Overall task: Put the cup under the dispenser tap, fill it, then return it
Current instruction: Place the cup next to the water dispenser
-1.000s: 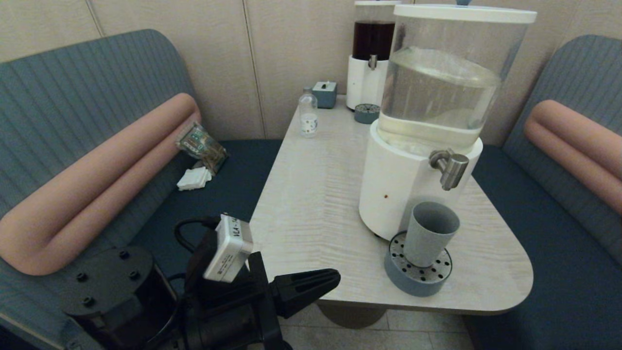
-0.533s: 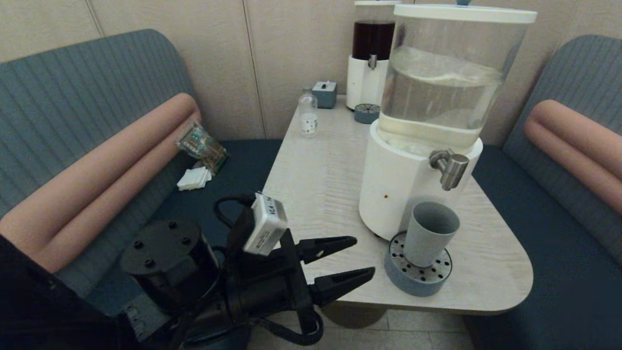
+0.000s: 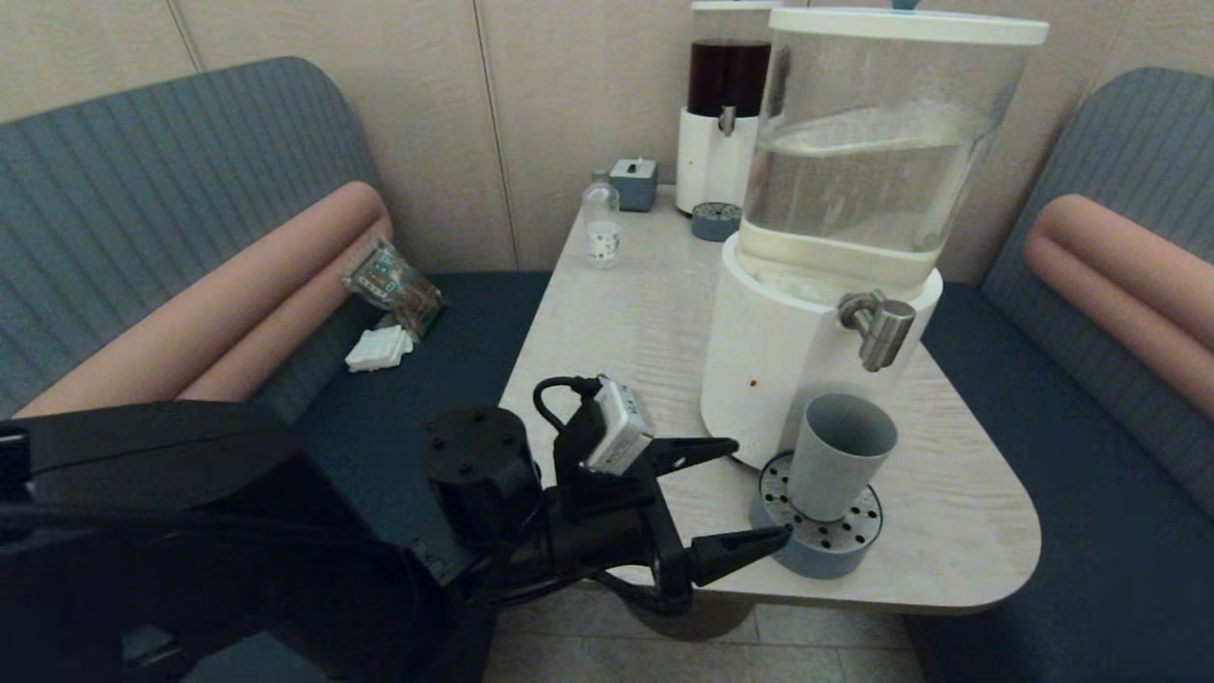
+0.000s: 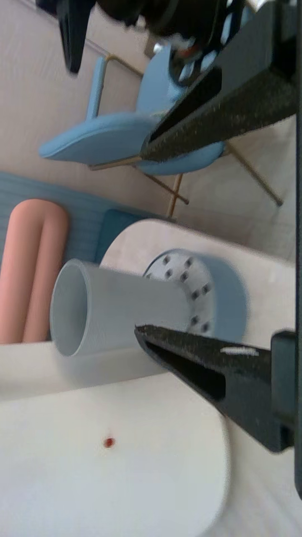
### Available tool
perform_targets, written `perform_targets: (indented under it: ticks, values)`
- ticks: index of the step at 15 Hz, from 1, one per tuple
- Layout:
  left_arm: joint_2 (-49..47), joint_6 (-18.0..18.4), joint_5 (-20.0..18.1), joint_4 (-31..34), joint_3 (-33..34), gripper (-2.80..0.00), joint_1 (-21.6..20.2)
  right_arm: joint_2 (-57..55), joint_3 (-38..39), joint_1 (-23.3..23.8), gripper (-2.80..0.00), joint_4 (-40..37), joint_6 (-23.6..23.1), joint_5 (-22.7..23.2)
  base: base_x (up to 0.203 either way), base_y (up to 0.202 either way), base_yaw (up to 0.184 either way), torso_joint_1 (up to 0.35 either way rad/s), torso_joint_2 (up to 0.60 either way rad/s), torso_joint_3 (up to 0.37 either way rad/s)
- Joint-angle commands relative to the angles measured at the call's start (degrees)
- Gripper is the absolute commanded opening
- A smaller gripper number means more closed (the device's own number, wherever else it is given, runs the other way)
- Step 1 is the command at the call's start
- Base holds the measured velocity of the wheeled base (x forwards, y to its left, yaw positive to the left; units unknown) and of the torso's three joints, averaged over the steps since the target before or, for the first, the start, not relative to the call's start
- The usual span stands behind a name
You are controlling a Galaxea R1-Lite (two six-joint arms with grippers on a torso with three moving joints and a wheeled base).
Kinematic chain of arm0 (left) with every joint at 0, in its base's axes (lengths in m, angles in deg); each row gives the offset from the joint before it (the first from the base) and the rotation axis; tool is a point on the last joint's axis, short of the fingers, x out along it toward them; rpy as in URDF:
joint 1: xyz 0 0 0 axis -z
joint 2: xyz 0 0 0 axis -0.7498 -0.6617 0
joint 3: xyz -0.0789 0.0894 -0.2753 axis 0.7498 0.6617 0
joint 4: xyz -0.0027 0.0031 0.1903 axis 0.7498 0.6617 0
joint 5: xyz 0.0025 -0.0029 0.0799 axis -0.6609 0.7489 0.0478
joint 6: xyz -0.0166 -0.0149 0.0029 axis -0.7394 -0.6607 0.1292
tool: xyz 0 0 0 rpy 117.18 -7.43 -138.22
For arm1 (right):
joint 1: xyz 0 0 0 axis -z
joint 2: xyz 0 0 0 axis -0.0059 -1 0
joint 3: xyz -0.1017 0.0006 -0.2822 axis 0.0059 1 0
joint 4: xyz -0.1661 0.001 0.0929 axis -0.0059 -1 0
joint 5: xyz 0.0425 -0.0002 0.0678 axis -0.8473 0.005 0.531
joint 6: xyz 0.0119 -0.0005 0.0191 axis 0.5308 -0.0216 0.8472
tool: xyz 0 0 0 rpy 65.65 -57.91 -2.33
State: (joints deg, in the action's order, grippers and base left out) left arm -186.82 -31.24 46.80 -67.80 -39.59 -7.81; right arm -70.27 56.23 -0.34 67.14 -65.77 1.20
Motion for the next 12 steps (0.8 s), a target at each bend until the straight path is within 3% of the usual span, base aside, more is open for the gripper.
perform_targets:
  ticks: [1, 12]
  values:
    - [-4.88, -0.03, -0.24, -0.48, -3.93, 0.0, 0.02, -0.08, 0.03, 0.0, -2.8, -0.02, -0.03, 0.02, 0.0, 0.0, 0.0, 0.0, 0.0, 0.0]
    - [-18.5, -0.84, -0.19, -0.48, -21.31, 0.0, 0.91, -0.08, 0.04, 0.0, -2.8, -0.02, -0.03, 0.0, 0.0, 0.0, 0.0, 0.0, 0.0, 0.0]
